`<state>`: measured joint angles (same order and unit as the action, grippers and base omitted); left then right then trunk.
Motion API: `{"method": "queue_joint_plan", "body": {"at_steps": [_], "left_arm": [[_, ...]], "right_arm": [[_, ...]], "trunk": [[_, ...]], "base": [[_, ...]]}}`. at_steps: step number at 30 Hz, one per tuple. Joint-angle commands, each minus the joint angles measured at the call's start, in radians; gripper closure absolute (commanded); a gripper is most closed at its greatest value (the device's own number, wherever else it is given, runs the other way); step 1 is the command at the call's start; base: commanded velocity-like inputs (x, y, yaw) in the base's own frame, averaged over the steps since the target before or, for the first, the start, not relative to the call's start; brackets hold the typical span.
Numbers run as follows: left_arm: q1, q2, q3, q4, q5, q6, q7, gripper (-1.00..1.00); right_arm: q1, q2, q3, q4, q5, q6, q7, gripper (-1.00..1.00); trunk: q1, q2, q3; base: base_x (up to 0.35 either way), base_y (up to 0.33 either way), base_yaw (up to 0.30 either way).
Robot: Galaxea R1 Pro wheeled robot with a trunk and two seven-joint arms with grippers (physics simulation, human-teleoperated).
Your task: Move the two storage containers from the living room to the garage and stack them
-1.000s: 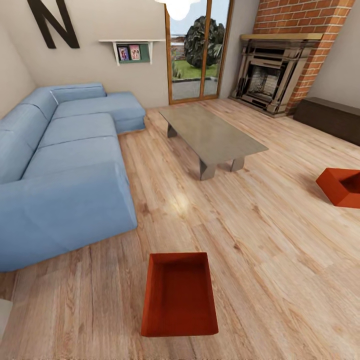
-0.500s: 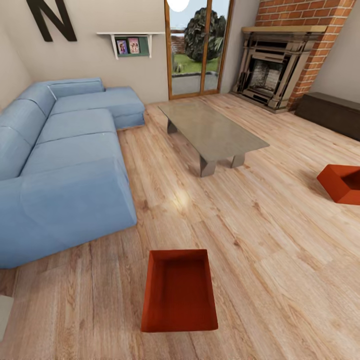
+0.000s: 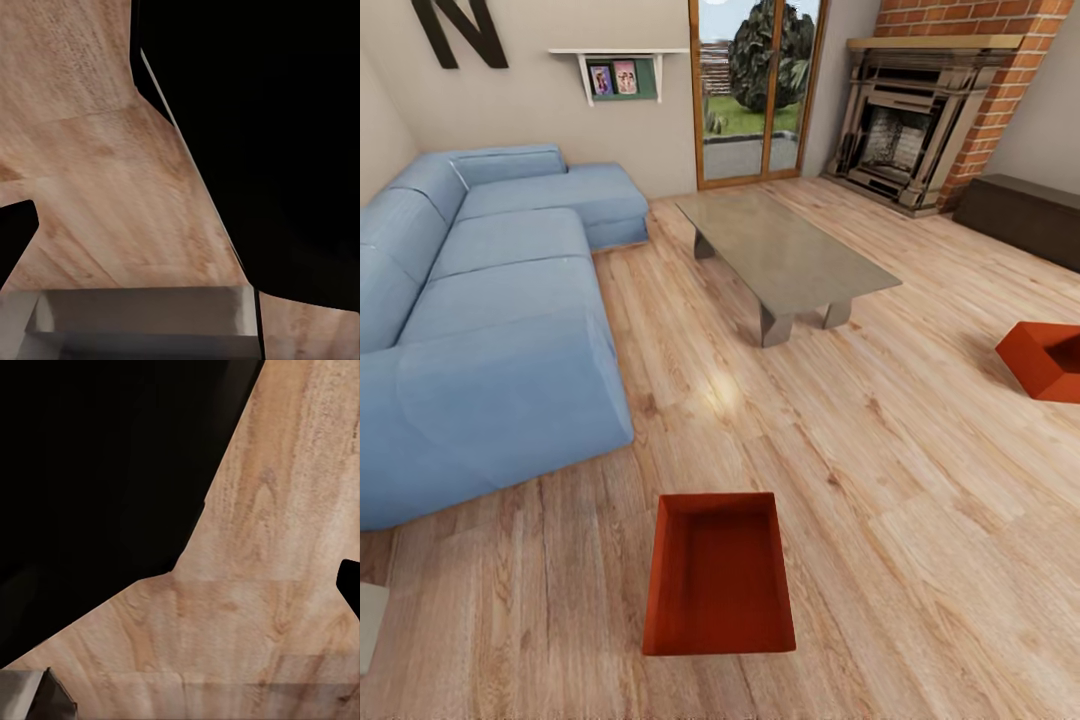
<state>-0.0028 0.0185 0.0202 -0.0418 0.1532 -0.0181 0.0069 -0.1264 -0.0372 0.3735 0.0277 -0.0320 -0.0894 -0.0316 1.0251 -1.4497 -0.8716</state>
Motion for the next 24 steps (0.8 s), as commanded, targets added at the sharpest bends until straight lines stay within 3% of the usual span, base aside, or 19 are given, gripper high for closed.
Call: {"method": "queue_joint_plan", "body": {"at_steps": [1, 24], "left_arm": [[0.000, 0.000, 0.001, 0.000, 0.006, -0.002, 0.001, -1.00], [0.000, 0.000, 0.001, 0.000, 0.006, -0.002, 0.001, -1.00]], "right_arm": [[-0.001, 0.000, 0.007, 0.003, -0.003, -0.006, -0.003, -1.00], [-0.001, 0.000, 0.007, 0.003, -0.003, -0.006, -0.002, -1.00]], "trunk": [[0.000, 0.000, -0.002], [0.000, 0.000, -0.039]], "base": [[0.000, 0.000, 0.014], [0.000, 0.000, 0.053]]}}
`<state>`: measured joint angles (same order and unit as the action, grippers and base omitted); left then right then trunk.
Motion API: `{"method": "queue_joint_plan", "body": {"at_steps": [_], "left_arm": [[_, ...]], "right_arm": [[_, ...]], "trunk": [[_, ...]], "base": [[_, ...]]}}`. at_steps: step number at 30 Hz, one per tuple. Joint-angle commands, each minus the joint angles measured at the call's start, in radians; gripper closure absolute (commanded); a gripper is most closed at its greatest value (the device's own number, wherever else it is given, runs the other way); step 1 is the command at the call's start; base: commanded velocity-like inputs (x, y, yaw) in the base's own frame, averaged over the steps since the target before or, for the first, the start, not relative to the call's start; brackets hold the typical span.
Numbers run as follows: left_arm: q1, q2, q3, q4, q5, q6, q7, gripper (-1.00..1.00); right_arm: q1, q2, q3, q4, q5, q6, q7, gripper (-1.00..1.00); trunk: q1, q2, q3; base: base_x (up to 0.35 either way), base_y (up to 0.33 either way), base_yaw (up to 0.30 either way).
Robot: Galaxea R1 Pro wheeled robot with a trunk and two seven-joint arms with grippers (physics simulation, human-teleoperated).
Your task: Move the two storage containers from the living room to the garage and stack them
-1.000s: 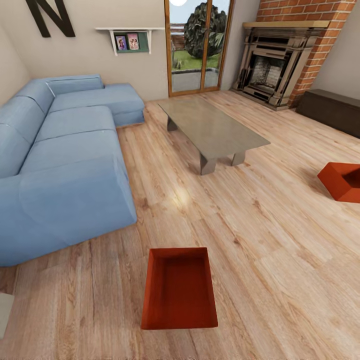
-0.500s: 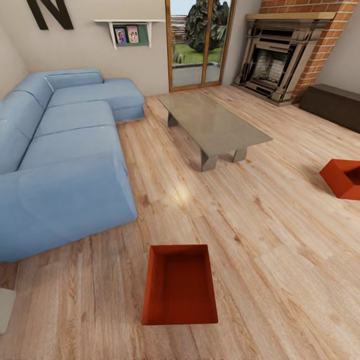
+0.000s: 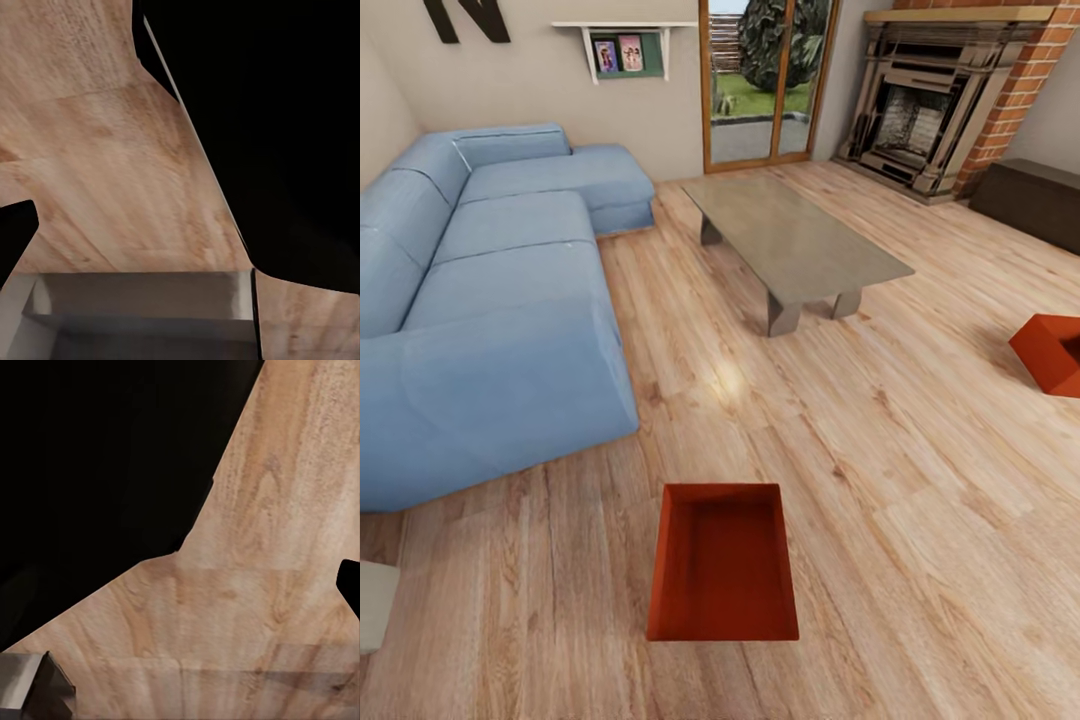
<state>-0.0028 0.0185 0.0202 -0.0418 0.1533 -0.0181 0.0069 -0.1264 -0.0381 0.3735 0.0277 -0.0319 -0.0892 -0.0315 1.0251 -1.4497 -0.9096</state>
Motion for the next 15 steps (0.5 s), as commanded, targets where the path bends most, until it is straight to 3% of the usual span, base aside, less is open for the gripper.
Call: {"method": "queue_joint_plan", "body": {"at_steps": [1, 15], "left_arm": [[0.000, 0.000, 0.001, 0.000, 0.006, -0.002, 0.001, -1.00], [0.000, 0.000, 0.001, 0.000, 0.006, -0.002, 0.001, -1.00]], "right_arm": [[-0.001, 0.000, 0.007, 0.003, -0.003, -0.006, -0.002, -1.00], [-0.001, 0.001, 0.007, 0.003, -0.002, -0.009, -0.002, -1.00]], "trunk": [[0.000, 0.000, -0.002], [0.000, 0.000, -0.017]], "base": [[0.000, 0.000, 0.061], [0.000, 0.000, 0.038]]}}
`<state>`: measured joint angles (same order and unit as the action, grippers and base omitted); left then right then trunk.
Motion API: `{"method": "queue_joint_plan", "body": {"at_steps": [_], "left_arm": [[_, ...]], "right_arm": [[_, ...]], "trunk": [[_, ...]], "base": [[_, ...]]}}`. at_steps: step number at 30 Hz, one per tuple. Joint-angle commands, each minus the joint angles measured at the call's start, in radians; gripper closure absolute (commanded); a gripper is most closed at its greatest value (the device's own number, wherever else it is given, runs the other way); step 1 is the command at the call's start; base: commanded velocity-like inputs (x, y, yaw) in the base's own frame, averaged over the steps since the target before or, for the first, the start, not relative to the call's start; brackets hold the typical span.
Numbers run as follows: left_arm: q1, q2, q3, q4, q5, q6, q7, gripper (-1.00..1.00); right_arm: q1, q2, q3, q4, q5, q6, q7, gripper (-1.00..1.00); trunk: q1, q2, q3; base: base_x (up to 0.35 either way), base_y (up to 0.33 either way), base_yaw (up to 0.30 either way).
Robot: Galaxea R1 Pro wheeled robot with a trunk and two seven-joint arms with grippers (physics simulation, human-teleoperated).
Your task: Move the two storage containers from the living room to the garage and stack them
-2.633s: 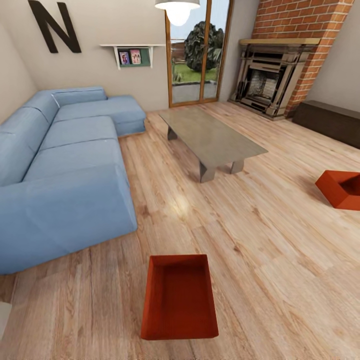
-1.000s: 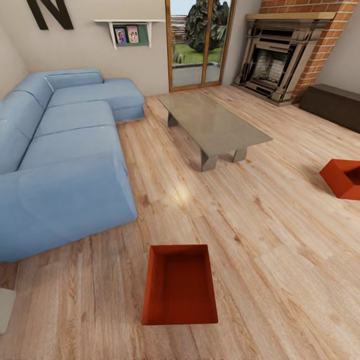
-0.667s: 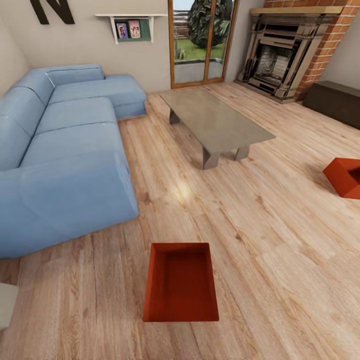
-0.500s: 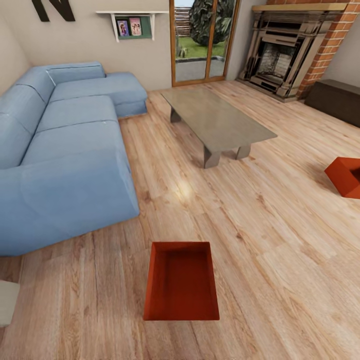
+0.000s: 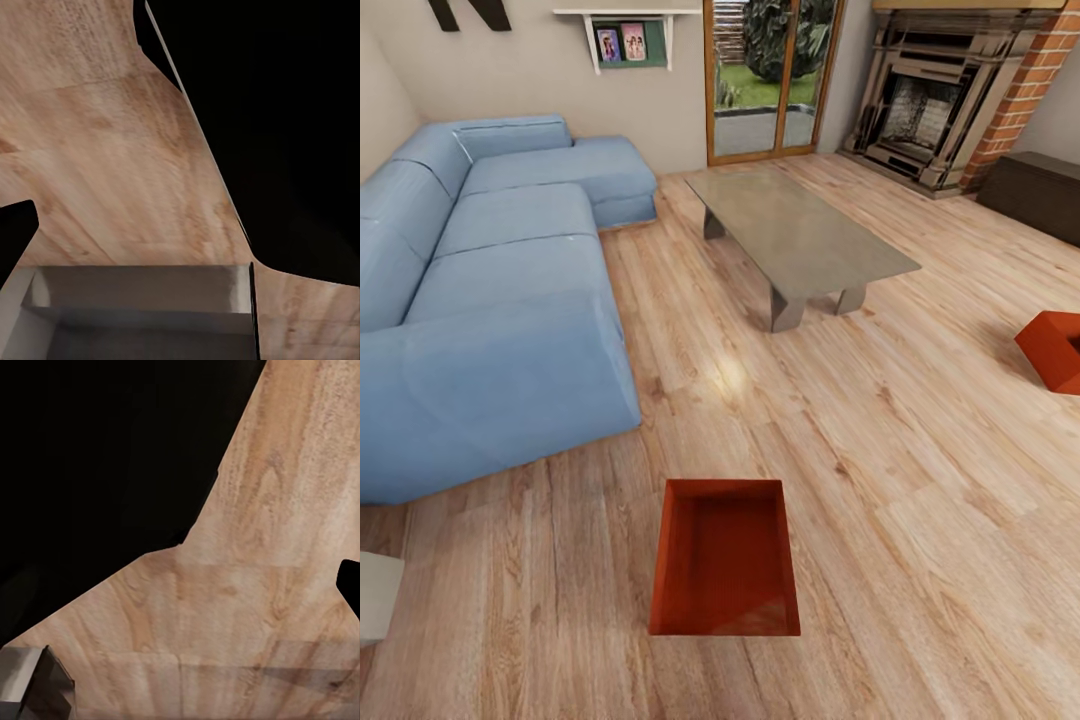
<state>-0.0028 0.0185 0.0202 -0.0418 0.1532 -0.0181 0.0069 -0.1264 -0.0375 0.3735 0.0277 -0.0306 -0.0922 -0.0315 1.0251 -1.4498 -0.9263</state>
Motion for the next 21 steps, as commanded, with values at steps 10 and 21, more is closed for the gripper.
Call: {"method": "queue_joint_plan", "body": {"at_steps": [10, 21], "left_arm": [[0.000, 0.000, 0.001, 0.000, 0.006, -0.002, 0.001, -1.00], [0.000, -0.002, 0.002, 0.000, 0.007, -0.002, 0.001, -1.00]], "right_arm": [[-0.001, 0.001, 0.008, 0.003, 0.001, -0.013, -0.001, -1.00], [-0.001, -0.002, 0.008, 0.003, 0.004, -0.018, -0.001, -1.00]], "trunk": [[0.000, 0.000, -0.001], [0.000, 0.000, -0.001]], "base": [[0.000, 0.000, 0.001], [0.000, 0.000, 0.000]]}}
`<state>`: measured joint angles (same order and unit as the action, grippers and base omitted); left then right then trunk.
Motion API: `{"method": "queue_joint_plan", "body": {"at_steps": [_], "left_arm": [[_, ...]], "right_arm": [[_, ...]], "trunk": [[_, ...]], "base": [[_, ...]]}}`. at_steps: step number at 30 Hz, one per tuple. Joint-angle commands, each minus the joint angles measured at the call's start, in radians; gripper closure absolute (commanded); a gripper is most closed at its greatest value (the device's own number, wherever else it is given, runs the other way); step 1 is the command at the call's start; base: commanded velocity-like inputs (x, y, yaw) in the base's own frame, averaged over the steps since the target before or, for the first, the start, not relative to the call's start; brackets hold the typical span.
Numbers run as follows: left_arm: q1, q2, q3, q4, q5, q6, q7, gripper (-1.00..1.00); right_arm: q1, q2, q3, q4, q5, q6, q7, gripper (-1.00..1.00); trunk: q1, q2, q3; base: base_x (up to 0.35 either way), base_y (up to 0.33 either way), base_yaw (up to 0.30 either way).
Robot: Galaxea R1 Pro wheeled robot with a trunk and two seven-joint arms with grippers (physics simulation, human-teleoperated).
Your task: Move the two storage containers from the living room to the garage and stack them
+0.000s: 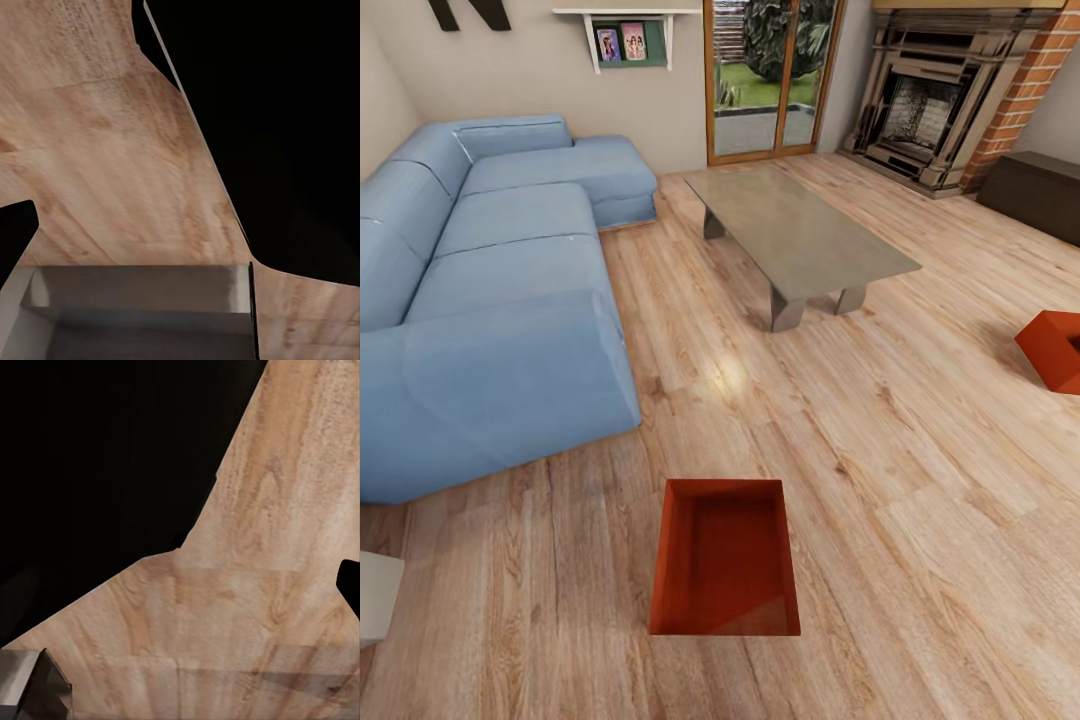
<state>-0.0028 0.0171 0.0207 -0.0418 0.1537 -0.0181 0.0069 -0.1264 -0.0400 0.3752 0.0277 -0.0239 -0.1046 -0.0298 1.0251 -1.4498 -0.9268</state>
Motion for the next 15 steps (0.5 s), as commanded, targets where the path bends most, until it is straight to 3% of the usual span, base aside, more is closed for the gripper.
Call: {"method": "queue_joint_plan", "body": {"at_steps": [1, 15], "left_arm": [[0.000, 0.001, 0.001, 0.000, 0.006, -0.002, 0.001, -1.00], [0.000, -0.004, 0.002, 0.001, 0.009, -0.002, 0.001, -1.00]], "right_arm": [[-0.001, 0.000, 0.007, 0.003, -0.002, -0.006, -0.002, -1.00], [-0.001, 0.000, 0.005, 0.003, -0.005, -0.005, 0.006, -1.00]], "trunk": [[0.000, 0.000, -0.001], [0.000, 0.000, -0.001]], "base": [[0.000, 0.000, 0.000], [0.000, 0.000, 0.000]]}}
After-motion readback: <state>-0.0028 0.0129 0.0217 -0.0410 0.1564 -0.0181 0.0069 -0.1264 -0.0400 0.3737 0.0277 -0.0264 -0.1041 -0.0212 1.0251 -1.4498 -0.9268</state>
